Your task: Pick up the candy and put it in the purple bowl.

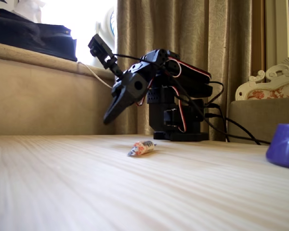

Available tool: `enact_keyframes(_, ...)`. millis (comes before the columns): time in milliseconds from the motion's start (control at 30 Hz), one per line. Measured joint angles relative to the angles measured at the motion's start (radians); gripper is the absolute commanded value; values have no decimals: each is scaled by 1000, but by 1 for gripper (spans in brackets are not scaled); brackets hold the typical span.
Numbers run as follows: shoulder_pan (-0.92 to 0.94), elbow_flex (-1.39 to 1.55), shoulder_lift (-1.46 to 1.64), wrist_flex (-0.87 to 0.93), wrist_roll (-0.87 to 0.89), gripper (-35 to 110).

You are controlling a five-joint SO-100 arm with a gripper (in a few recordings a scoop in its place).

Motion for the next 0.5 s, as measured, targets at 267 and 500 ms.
enact_keyframes(267, -213, -255, -15, 100, 230, 0)
enact_keyframes(500, -394, -506, -204, 121, 265, 0)
